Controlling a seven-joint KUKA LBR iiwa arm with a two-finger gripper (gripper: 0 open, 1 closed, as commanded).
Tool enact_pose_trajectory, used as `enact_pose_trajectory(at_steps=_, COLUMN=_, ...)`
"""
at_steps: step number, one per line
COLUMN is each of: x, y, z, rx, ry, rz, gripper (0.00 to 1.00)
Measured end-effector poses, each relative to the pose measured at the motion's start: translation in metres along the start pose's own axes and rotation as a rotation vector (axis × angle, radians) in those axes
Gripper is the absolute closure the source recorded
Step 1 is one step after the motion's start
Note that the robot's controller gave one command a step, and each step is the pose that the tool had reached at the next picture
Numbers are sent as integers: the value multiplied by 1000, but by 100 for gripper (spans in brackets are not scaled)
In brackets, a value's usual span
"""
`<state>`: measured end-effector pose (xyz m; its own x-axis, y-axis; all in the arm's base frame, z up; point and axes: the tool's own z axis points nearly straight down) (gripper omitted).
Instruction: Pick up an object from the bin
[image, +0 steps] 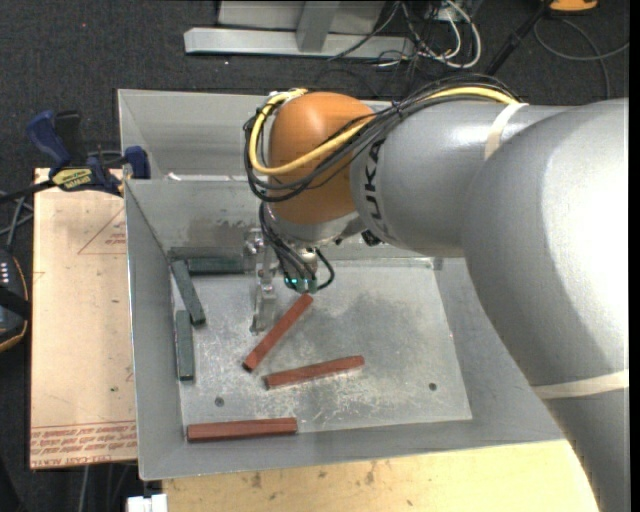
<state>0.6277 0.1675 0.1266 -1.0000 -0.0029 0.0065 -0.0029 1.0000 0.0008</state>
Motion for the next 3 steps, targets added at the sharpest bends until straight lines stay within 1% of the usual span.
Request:
enact_pose_trajectory(at_steps=1, x=-2, y=0, z=-5, rx=-1, ry=-7, rz=2, gripper=0)
enact_pose_trajectory(at_steps=2, x=19, y=-51, z=15, rx=-2, ry=-9, rz=-29, gripper=0)
enact_pose_trajectory(at_steps=3, x=60, y=-16, z=50, rx=-1, ry=-10, rz=-355, gripper=100)
